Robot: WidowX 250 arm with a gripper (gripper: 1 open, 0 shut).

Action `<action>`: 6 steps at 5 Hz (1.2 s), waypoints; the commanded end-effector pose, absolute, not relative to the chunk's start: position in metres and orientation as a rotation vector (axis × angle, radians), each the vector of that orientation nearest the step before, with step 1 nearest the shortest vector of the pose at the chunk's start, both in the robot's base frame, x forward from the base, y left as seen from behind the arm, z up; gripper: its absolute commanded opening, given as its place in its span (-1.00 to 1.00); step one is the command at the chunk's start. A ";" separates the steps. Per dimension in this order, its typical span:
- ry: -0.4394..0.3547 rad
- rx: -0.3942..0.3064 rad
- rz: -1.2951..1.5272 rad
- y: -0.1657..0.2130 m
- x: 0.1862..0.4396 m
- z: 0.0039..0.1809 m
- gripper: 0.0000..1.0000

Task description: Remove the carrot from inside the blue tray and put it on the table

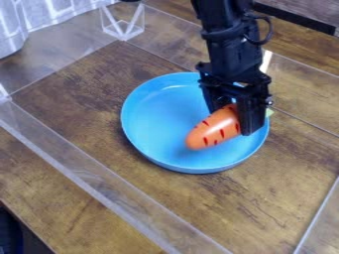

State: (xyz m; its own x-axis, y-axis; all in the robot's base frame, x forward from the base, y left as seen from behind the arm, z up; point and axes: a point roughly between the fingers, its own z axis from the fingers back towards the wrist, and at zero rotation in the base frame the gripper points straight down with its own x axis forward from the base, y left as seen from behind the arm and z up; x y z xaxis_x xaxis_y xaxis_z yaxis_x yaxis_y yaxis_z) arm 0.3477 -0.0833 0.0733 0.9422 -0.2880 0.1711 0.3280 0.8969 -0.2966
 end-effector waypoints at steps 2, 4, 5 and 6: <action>-0.232 -0.309 -0.345 -0.077 0.352 0.116 -1.00; -0.256 -0.295 -0.348 -0.069 0.347 0.132 -1.00; -0.260 -0.286 -0.343 -0.062 0.343 0.138 -1.00; -0.278 -0.262 -0.316 -0.044 0.337 0.150 -1.00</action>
State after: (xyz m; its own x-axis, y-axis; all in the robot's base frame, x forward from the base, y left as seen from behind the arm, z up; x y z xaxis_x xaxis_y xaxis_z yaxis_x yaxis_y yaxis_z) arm 0.3365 -0.0476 0.1286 0.9301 -0.2737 0.2448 0.3304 0.9148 -0.2325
